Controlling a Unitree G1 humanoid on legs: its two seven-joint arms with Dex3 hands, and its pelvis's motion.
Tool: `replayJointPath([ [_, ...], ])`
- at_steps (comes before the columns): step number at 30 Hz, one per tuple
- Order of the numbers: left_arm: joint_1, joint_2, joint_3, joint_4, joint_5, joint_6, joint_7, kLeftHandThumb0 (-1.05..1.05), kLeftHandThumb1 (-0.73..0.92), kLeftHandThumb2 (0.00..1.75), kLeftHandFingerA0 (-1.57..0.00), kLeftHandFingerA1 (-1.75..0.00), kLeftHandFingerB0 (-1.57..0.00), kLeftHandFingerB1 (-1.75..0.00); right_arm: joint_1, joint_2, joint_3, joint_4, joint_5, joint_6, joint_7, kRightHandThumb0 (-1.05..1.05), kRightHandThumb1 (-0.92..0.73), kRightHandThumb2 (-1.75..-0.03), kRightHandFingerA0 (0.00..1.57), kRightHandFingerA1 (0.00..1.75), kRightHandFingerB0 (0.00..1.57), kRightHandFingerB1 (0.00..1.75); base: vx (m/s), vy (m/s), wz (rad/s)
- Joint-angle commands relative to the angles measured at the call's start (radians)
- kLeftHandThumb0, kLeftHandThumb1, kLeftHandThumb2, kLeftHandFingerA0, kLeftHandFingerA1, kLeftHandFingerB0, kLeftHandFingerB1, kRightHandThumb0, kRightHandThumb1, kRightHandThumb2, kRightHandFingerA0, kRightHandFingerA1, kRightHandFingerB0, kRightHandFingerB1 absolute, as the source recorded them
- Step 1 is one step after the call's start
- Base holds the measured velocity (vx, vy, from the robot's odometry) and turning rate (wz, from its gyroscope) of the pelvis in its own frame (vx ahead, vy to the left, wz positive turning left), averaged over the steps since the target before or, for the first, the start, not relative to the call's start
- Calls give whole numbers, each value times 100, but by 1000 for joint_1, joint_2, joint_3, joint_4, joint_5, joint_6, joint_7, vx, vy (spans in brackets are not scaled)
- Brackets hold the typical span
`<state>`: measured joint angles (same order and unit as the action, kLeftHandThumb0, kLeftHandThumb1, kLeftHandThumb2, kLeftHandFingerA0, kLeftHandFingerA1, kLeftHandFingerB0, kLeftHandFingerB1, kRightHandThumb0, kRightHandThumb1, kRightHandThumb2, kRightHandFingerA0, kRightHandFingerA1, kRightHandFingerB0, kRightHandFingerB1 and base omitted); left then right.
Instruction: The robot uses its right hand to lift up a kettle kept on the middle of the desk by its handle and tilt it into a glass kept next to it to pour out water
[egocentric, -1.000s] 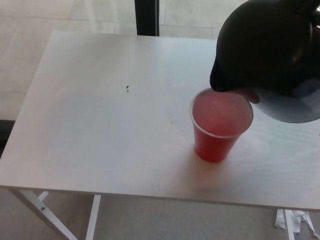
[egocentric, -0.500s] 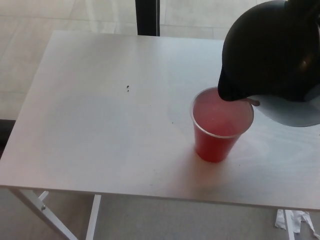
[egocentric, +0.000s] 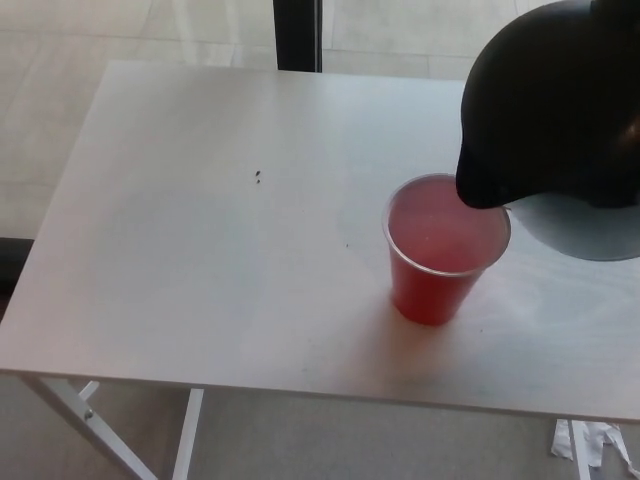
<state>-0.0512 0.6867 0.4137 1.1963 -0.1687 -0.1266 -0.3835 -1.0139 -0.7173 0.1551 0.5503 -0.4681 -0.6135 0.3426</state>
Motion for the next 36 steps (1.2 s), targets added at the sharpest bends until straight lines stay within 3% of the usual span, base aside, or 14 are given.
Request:
replayJointPath([
  [1, 7, 30, 5, -5, -6, 2, -1, -76, 92, 69, -54, -49, -36, -40, -66, -39, -2, -15, -55, -9, -45, -7, -45, -113, 95, 175, 71, 171, 0, 0, 0],
  [5, 7, 35, 9, -4, -12, -2, -8, -77, 92, 69, -53, -50, -35, -41, -85, -55, 11, -10, -104, -32, -73, -10, -43, -114, 96, 175, 70, 174, 0, 0, 0],
  [6, 5, 36, 11, 0, -12, 0, -4, -77, 92, 68, -55, -49, -37, -40, -77, -67, 7, -33, -112, 3, -58, -14, -39, -110, 126, 145, 105, 133, 0, 0, 0],
  [7, 4, 38, 11, -1, -13, 4, -6, -77, 92, 68, -55, -49, -37, -40, -70, -76, 6, -47, -128, 24, -58, -11, -42, -109, 97, 175, 73, 171, 0, 0, 0],
  [13, 4, 38, 11, 2, -13, 7, -6, -77, 92, 69, -55, -48, -37, -40, -56, -89, 7, -46, -190, 41, -119, -21, -57, -77, 95, 175, 69, 165, 0, 0, 0],
  [24, 0, 41, 16, 1, -16, 4, -7, -77, 92, 69, -55, -49, -37, -40, -44, -87, 16, -74, -241, 96, -120, -19, -51, -98, 97, 175, 71, 167, 0, 0, 0],
  [27, 5, 42, 17, -9, -19, 5, -12, -79, 92, 68, -55, -49, -37, -41, -43, -86, 24, -85, -271, 127, -126, -21, -56, -82, 94, 175, 73, 153, 0, 0, 0],
  [28, 0, 43, 16, -1, -18, 7, -12, -78, 92, 68, -55, -48, -37, -40, -48, -83, 36, -98, -315, 174, -127, -24, -58, -77, 93, 175, 80, 125, 0, 0, 0],
  [31, -3, 44, 15, -2, -17, 9, -13, -78, 92, 68, -54, -49, -37, -40, -63, -73, 51, -110, -347, 239, -97, -19, -53, -74, 91, 175, 84, 99, 0, 0, 0],
  [32, -5, 43, 15, 1, -16, 6, -11, -78, 92, 68, -55, -49, -37, -40, -63, -68, 50, -109, -348, 249, -102, -17, -51, -78, 92, 175, 85, 108, 0, 0, 0],
  [33, -6, 43, 15, 1, -16, 4, -13, -79, 92, 68, -55, -49, -37, -40, -64, -62, 47, -102, -343, 249, -119, -20, -38, -91, 122, 136, 96, 112, 0, 0, 0],
  [34, -6, 43, 14, 1, -16, 4, -13, -79, 92, 68, -55, -49, -37, -40, -62, -63, 47, -103, -343, 250, -121, -20, -38, -91, 122, 136, 96, 112, 0, 0, 0],
  [35, -8, 45, 13, 2, -15, 6, -15, -78, 92, 68, -55, -50, -36, -40, -68, -60, 51, -96, -349, 250, -131, -15, -44, -83, 93, 175, 82, 136, 0, 0, 0],
  [36, -10, 46, 11, -2, -13, 7, -13, -78, 92, 69, -55, -49, -37, -40, -69, -59, 51, -104, -348, 273, -106, -19, -53, -73, 91, 175, 80, 129, 0, 0, 0],
])
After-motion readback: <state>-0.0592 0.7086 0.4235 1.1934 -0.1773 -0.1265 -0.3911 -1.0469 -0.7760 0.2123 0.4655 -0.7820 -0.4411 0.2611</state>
